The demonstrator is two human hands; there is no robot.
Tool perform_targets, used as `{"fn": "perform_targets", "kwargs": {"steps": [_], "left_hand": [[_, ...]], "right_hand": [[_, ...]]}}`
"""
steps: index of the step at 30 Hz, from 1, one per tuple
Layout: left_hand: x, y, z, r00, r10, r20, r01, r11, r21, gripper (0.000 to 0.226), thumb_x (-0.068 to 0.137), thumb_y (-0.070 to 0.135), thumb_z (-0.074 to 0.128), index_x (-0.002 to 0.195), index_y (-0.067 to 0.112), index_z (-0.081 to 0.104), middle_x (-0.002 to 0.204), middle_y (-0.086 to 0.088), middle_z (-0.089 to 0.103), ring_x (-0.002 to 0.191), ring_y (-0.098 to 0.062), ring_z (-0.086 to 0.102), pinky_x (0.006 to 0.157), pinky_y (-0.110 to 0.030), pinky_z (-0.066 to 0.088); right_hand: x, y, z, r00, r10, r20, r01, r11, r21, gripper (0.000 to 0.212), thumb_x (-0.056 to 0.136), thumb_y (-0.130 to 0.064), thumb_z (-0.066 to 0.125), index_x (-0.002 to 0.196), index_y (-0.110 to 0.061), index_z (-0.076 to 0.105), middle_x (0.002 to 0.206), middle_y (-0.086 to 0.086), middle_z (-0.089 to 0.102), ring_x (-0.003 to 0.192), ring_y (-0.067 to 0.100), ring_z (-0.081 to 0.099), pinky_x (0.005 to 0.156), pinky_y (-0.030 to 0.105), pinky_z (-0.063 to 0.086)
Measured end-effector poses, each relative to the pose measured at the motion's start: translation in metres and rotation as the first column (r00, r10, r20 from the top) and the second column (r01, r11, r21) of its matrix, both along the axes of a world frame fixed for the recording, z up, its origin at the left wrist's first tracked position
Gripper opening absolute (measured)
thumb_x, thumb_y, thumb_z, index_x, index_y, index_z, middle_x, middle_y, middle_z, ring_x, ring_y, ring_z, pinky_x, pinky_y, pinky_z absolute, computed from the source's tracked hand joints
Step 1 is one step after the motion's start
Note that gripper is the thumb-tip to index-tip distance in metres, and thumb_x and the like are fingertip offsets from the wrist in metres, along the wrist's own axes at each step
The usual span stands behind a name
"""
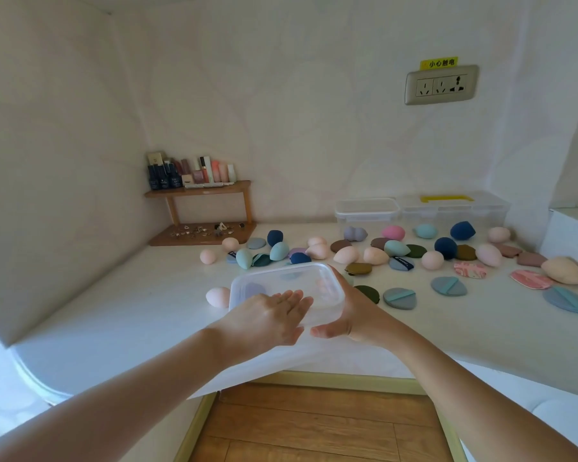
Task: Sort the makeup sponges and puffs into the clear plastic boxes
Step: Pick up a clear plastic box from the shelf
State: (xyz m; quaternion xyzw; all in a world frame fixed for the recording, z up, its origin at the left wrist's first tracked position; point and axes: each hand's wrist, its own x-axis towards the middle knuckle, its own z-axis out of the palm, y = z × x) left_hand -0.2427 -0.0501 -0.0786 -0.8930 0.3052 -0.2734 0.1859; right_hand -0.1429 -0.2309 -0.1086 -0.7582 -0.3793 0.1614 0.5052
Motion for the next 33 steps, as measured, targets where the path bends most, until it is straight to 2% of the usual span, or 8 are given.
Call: {"fn": "perform_targets", "kwargs": {"steps": [7, 13, 16, 19, 23, 26, 28, 33], "left_hand": [[-0.002, -0.002, 0.002, 0.999, 0.047, -0.001, -0.047, 0.998, 0.033, 0.053, 0.054, 0.03, 0.089, 0.098, 0.005, 0.074, 0.091, -0.009, 0.074, 0.076, -0.016, 0.072, 0.055, -0.025, 0.058], [0.0, -0.015, 0.009, 0.956, 0.241, -0.165, -0.253, 0.966, -0.054, 0.064, 0.054, 0.035, 0.09, 0.107, 0.005, 0.07, 0.096, -0.007, 0.073, 0.075, -0.016, 0.072, 0.052, -0.025, 0.057], [0.005, -0.038, 0.02, 0.841, 0.482, -0.248, -0.472, 0.876, 0.102, 0.058, 0.092, 0.025, 0.057, 0.14, 0.001, 0.034, 0.13, -0.014, 0.053, 0.104, -0.026, 0.061, 0.077, -0.029, 0.052], [0.013, -0.055, 0.026, 0.795, 0.542, -0.274, -0.478, 0.836, 0.269, 0.049, 0.096, 0.009, 0.048, 0.14, -0.003, 0.032, 0.131, -0.019, 0.048, 0.11, -0.032, 0.057, 0.085, -0.034, 0.047], [0.017, -0.057, 0.028, 0.754, 0.591, -0.288, -0.496, 0.799, 0.34, 0.052, 0.096, 0.013, 0.05, 0.143, 0.001, 0.03, 0.143, -0.017, 0.042, 0.117, -0.031, 0.055, 0.097, -0.035, 0.044], [0.015, -0.059, 0.029, 0.74, 0.606, -0.292, -0.499, 0.785, 0.366, 0.061, 0.096, 0.014, 0.051, 0.146, -0.001, 0.021, 0.146, -0.018, 0.039, 0.117, -0.033, 0.055, 0.098, -0.037, 0.044], [0.014, -0.06, 0.03, 0.734, 0.604, -0.311, -0.497, 0.79, 0.36, 0.06, 0.096, 0.015, 0.051, 0.146, 0.0, 0.022, 0.145, -0.018, 0.039, 0.115, -0.032, 0.056, 0.096, -0.035, 0.045], [0.01, -0.053, 0.043, 0.744, 0.548, -0.382, -0.495, 0.837, 0.235, 0.051, 0.097, 0.024, 0.047, 0.144, 0.01, 0.032, 0.13, -0.007, 0.056, 0.087, -0.02, 0.055, 0.075, -0.022, 0.039]], "right_hand": [[0.006, 0.001, -0.006, 1.0, 0.008, -0.005, -0.008, 1.0, -0.007, 0.081, 0.063, -0.016, 0.086, 0.113, -0.054, 0.035, 0.114, -0.03, 0.051, 0.104, -0.018, 0.05, 0.077, 0.003, 0.044], [0.01, 0.005, -0.011, 1.0, -0.018, 0.002, 0.018, 1.0, 0.004, 0.096, 0.053, -0.038, 0.088, 0.133, -0.044, 0.036, 0.125, -0.019, 0.055, 0.119, 0.003, 0.051, 0.096, 0.028, 0.049], [0.011, 0.011, -0.012, 0.997, -0.077, 0.028, 0.078, 0.997, -0.026, 0.086, 0.058, -0.027, 0.09, 0.119, -0.048, 0.034, 0.113, -0.03, 0.048, 0.111, -0.004, 0.048, 0.081, 0.005, 0.042], [0.009, 0.01, -0.009, 0.993, -0.108, 0.038, 0.11, 0.993, -0.046, 0.075, 0.058, -0.022, 0.086, 0.114, -0.04, 0.039, 0.1, -0.026, 0.048, 0.101, 0.003, 0.049, 0.068, 0.0, 0.04], [0.005, 0.005, -0.005, 0.995, -0.064, 0.076, 0.069, 0.995, -0.066, 0.11, 0.043, -0.04, 0.077, 0.142, -0.025, 0.032, 0.121, -0.014, 0.051, 0.118, 0.011, 0.049, 0.095, 0.025, 0.045], [0.005, 0.007, -0.004, 0.992, -0.087, 0.088, 0.093, 0.993, -0.067, 0.103, 0.061, -0.017, 0.084, 0.146, -0.021, 0.025, 0.115, -0.017, 0.047, 0.115, 0.008, 0.045, 0.087, 0.015, 0.039], [0.005, 0.008, -0.005, 0.994, -0.087, 0.069, 0.091, 0.994, -0.061, 0.105, 0.057, -0.023, 0.082, 0.145, -0.026, 0.025, 0.113, -0.018, 0.049, 0.117, 0.01, 0.047, 0.083, 0.013, 0.04], [0.006, 0.007, -0.008, 0.999, -0.028, 0.039, 0.029, 0.999, -0.016, 0.104, 0.055, -0.035, 0.085, 0.141, -0.043, 0.027, 0.132, -0.013, 0.051, 0.123, 0.01, 0.049, 0.101, 0.043, 0.047]]}}
